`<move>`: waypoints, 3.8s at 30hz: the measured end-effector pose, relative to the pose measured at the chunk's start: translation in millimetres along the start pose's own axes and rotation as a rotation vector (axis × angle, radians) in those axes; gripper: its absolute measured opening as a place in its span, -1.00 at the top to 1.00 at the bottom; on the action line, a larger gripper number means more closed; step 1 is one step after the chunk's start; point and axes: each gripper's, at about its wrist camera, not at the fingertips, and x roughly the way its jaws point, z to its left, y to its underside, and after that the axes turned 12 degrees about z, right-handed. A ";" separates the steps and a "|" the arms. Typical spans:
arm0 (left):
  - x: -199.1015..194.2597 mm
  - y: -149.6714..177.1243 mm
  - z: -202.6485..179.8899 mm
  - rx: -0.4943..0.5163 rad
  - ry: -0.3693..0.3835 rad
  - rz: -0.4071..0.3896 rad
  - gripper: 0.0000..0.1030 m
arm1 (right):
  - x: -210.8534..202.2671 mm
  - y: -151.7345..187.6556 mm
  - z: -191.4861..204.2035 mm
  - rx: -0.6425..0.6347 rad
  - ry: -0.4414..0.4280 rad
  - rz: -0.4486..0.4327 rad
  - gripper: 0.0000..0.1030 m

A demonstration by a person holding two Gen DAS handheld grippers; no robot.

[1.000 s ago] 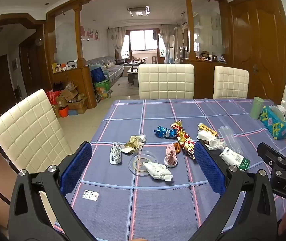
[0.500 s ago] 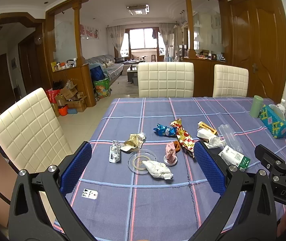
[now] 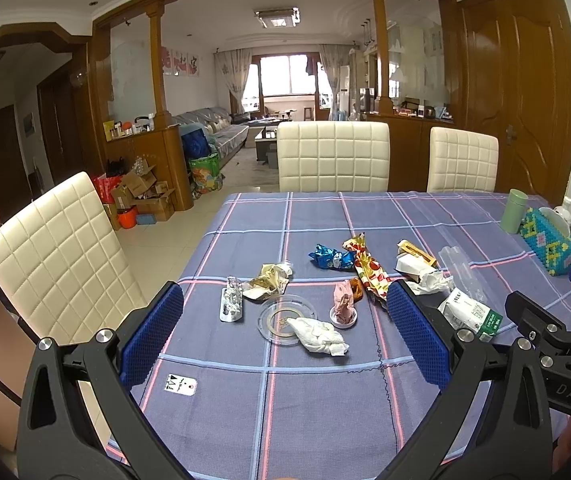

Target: Collect trash

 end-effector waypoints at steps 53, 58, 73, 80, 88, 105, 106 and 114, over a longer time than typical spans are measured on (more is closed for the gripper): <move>69.1 -0.2 9.7 0.001 0.001 0.144 -0.94 | 63.0 -9.3 8.0 -0.023 -0.003 0.137 -0.88; 68.8 0.3 10.1 0.002 0.002 0.144 -0.94 | 63.2 -8.5 7.9 -0.022 -0.003 0.139 -0.88; 69.7 0.2 9.2 0.003 0.001 0.142 -0.94 | 63.3 -7.2 7.2 -0.021 -0.002 0.135 -0.88; 70.8 1.4 8.8 0.003 0.002 0.145 -0.94 | 63.6 -6.2 6.7 -0.020 -0.002 0.137 -0.88; 72.2 6.9 5.5 0.005 0.005 0.150 -0.94 | 63.8 -3.7 5.3 -0.017 -0.005 0.143 -0.88; 129.8 16.4 -10.2 0.039 0.004 0.316 -0.94 | 122.9 10.5 -33.5 0.086 0.012 0.285 -0.88; 135.4 17.6 -12.1 0.042 0.005 0.328 -0.94 | 129.3 11.9 -38.6 0.097 0.017 0.299 -0.88; 192.6 24.0 -32.0 0.065 0.026 0.470 -0.94 | 175.3 14.9 -74.1 0.174 0.044 0.390 -0.88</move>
